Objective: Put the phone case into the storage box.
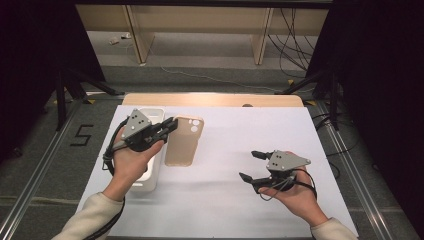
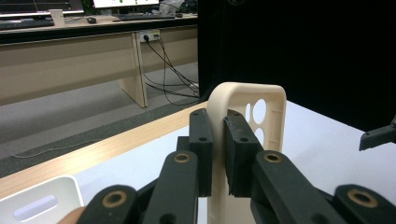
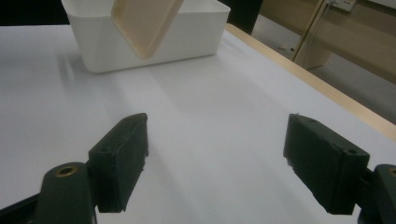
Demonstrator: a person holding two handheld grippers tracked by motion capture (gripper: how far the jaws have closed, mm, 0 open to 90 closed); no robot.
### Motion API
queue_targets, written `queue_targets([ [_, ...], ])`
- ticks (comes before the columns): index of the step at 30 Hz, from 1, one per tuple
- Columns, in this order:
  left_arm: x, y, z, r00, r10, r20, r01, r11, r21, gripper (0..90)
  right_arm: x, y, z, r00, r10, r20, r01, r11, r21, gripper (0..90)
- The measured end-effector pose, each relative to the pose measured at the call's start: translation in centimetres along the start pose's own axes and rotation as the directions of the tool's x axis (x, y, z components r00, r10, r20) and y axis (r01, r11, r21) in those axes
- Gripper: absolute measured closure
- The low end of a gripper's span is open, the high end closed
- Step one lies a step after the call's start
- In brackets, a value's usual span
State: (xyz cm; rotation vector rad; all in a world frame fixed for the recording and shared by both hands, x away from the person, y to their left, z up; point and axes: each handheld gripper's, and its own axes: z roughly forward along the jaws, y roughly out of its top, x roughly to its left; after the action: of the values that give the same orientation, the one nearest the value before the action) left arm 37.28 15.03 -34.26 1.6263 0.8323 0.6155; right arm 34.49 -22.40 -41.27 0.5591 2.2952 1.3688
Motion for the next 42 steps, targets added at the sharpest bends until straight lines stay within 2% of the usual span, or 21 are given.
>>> queue_targets([
  [19, 0.9, 0.1, -0.7, 0.9997, -0.006, -0.025, 0.006, 0.9999, -0.01, 82.4, -0.8, -1.1, -1.8, 0.9987, 0.036, 0.036, -0.036, 0.999, -0.011, 23.0],
  [42, 1.4, 0.4, -1.1, 0.9991, -0.011, -0.04, 0.01, 0.9997, -0.022, 82.4, -1.4, -1.9, -2.9, 0.9964, 0.061, 0.06, -0.059, 0.998, -0.034, 22.1],
])
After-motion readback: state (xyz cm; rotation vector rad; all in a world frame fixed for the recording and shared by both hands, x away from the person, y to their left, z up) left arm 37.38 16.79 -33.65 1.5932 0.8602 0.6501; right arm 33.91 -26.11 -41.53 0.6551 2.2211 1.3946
